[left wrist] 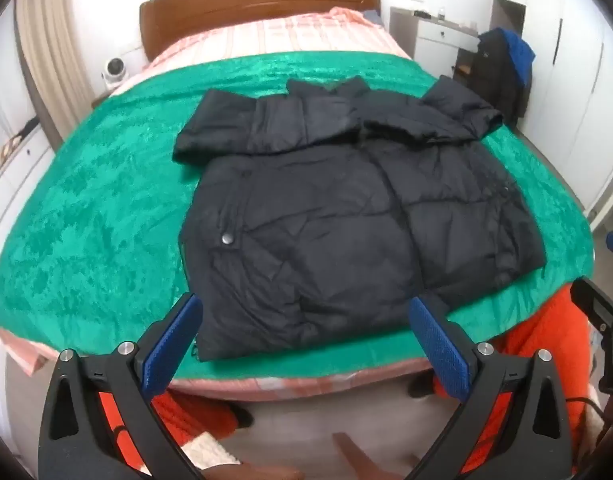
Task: Fold large clothes
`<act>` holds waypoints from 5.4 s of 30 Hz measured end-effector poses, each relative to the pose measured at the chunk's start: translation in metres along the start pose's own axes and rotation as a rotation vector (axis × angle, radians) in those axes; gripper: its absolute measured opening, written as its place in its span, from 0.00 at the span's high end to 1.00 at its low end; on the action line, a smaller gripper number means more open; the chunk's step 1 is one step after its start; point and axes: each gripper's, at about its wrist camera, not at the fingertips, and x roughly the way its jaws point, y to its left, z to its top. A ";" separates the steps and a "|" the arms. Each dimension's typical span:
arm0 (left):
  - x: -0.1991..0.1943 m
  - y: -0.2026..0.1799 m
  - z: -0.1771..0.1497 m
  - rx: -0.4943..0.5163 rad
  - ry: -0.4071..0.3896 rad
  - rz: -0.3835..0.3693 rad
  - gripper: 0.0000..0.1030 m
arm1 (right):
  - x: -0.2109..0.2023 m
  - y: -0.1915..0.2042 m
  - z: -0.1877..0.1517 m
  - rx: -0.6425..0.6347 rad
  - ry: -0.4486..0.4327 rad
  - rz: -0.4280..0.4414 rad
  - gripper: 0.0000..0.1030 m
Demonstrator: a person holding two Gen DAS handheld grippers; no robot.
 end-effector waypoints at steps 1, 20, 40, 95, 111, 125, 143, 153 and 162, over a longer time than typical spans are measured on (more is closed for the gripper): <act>-0.001 0.000 0.000 0.002 -0.007 0.004 0.00 | 0.000 0.000 0.000 0.003 0.003 0.000 0.00; 0.015 -0.002 -0.006 0.003 0.062 0.028 0.00 | 0.011 0.004 -0.005 0.017 0.037 0.027 0.00; 0.003 -0.009 -0.005 0.014 0.012 -0.030 0.00 | 0.007 0.000 -0.005 0.019 0.016 0.026 0.00; -0.002 -0.015 -0.008 0.023 -0.004 -0.084 0.00 | 0.004 0.013 -0.004 -0.023 -0.019 0.082 0.00; -0.002 -0.016 -0.008 0.024 -0.004 -0.083 0.00 | 0.004 0.013 -0.005 -0.024 -0.019 0.082 0.00; -0.002 -0.017 -0.010 0.027 -0.006 -0.083 0.00 | 0.004 0.013 -0.006 -0.023 -0.020 0.082 0.00; -0.001 -0.017 -0.011 0.029 0.003 -0.083 0.00 | 0.005 0.014 -0.008 -0.023 -0.016 0.086 0.00; -0.001 -0.017 -0.011 0.030 0.003 -0.084 0.00 | 0.005 0.014 -0.009 -0.023 -0.015 0.086 0.00; -0.001 -0.017 -0.011 0.030 0.005 -0.083 0.00 | 0.004 0.015 -0.010 -0.025 -0.014 0.088 0.00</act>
